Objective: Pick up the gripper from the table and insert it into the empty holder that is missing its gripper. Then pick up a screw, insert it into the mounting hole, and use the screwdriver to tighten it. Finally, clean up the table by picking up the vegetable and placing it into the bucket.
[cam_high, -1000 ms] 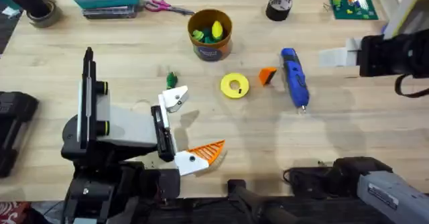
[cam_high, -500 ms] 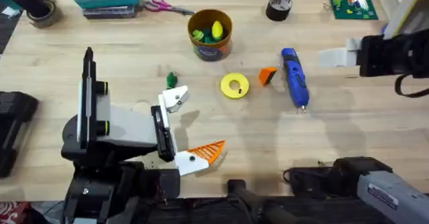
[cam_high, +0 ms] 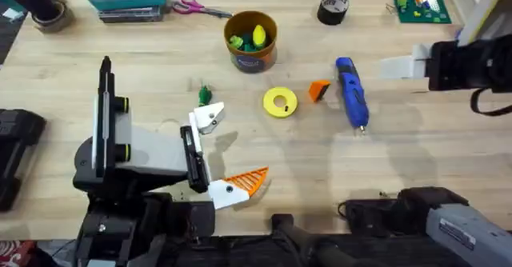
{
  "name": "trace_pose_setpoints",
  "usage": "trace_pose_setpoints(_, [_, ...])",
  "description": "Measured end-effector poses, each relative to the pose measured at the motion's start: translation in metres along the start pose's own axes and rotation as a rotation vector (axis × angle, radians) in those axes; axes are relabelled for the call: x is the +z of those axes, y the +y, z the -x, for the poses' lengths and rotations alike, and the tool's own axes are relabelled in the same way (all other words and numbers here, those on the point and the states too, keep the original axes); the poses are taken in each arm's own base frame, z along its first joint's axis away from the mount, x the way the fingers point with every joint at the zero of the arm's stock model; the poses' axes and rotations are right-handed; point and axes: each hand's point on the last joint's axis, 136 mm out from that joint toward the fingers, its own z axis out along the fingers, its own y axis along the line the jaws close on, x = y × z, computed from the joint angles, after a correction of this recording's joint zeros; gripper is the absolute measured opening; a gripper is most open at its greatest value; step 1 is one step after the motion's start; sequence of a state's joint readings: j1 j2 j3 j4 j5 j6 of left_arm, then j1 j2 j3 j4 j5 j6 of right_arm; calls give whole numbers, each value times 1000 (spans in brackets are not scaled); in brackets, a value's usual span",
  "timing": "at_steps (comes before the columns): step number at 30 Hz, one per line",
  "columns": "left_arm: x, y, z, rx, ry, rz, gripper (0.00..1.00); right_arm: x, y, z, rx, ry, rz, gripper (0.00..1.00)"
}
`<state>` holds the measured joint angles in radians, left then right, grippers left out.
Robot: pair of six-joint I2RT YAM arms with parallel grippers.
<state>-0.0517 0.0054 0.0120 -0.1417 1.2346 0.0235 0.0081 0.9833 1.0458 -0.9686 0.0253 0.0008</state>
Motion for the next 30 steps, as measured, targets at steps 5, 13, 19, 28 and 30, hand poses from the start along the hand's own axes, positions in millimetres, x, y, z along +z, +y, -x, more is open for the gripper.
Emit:
trace_pose_setpoints(5, [0,0,0,0,0,0,985,-1,15,-5,-41,21,41,996])
trace_pose_setpoints(13, [0,0,0,0,0,0,985,-15,60,17,-129,93,127,996])
trace_pose_setpoints(19, [0,0,0,0,0,0,985,-13,90,35,-175,152,164,996])
trace_pose_setpoints(28, [0,0,0,0,0,0,985,-7,124,35,-244,221,190,996])
trace_pose_setpoints(30, [0,0,0,0,0,0,985,-8,129,33,-254,230,196,996])
